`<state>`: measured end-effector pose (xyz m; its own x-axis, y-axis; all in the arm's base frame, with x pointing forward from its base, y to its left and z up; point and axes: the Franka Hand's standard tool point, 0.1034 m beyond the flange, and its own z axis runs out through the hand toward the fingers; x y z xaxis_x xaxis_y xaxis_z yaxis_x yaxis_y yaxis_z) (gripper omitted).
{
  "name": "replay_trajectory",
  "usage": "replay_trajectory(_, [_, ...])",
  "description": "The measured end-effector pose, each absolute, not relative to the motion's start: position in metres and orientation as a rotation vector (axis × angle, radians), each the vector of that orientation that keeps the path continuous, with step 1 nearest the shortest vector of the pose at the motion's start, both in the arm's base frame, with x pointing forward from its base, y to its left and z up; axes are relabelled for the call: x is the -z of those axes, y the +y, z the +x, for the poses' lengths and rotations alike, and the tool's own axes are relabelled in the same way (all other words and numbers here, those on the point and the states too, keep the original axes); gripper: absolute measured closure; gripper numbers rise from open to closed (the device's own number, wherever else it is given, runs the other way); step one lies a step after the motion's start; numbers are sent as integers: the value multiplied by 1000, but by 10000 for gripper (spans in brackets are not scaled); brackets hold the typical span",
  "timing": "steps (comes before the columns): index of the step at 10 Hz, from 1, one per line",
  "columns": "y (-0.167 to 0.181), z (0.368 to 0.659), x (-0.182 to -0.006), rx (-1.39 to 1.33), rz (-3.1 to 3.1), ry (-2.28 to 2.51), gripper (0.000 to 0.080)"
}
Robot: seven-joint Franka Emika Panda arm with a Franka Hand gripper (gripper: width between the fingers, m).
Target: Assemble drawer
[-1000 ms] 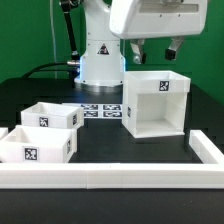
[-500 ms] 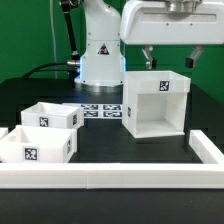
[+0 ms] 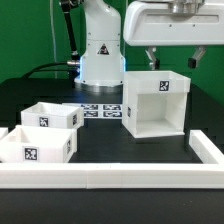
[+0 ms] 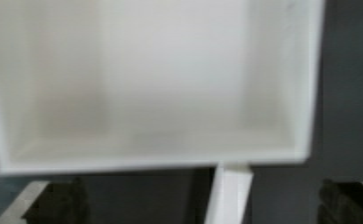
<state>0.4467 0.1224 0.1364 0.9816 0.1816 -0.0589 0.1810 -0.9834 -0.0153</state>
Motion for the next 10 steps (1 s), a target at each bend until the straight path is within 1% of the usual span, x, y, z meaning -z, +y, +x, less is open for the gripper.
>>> replay_trajectory(2, [122, 434, -131, -119, -3116, -289, 150])
replay_trajectory(5, [127, 415, -116, -111, -3111, -320, 150])
replay_trajectory(7, [131, 410, -107, -112, -3104, -336, 150])
replay_trajectory(8, [131, 408, -106, -118, -3105, -334, 150])
replay_trajectory(9, [132, 407, -105, -122, -3105, -335, 180])
replay_trajectory(10, [132, 406, -105, -124, -3105, -336, 180])
